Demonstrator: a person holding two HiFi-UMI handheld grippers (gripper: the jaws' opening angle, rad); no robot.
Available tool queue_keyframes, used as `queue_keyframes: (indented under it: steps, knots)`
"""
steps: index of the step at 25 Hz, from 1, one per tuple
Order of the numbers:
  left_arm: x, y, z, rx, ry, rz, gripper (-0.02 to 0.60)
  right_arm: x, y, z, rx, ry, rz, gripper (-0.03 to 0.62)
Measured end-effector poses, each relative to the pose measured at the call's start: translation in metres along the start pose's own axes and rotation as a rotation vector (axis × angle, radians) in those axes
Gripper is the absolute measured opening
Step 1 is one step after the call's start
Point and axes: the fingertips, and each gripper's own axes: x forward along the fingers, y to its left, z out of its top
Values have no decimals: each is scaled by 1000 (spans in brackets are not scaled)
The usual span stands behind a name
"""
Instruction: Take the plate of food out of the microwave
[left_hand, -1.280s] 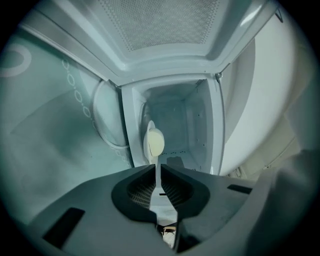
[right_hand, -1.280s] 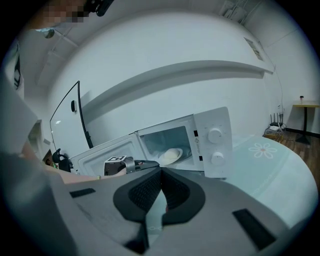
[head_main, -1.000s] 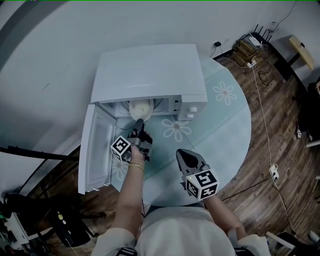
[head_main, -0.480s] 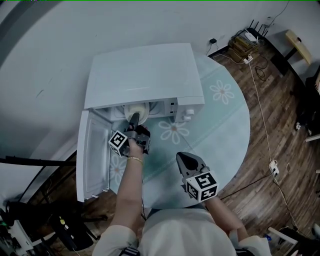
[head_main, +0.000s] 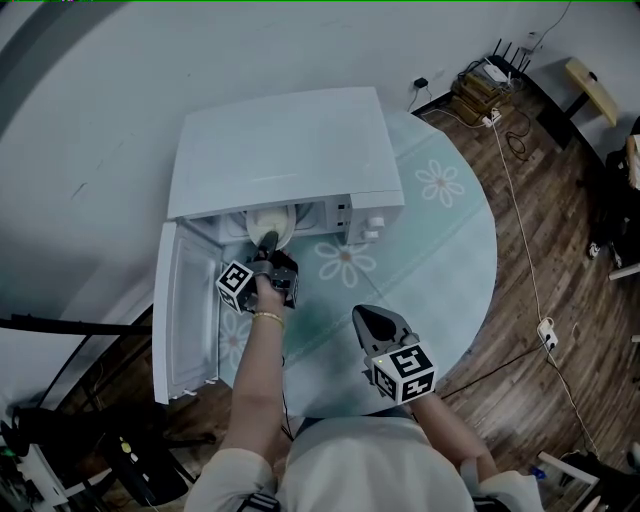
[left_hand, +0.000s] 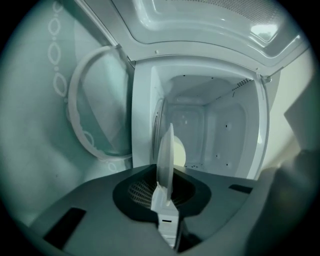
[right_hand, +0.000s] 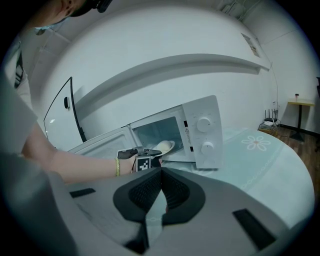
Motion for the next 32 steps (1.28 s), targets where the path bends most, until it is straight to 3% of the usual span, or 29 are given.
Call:
queue_keyframes:
  steps: [14,32]
  knots:
    - [-12,-7,-9,34,49,0,46,-14,7,-2,-8,-16,-9,6]
    - [-81,-44,-44,27,143,-118,46,-46,35,-10,1,-73,-42,6]
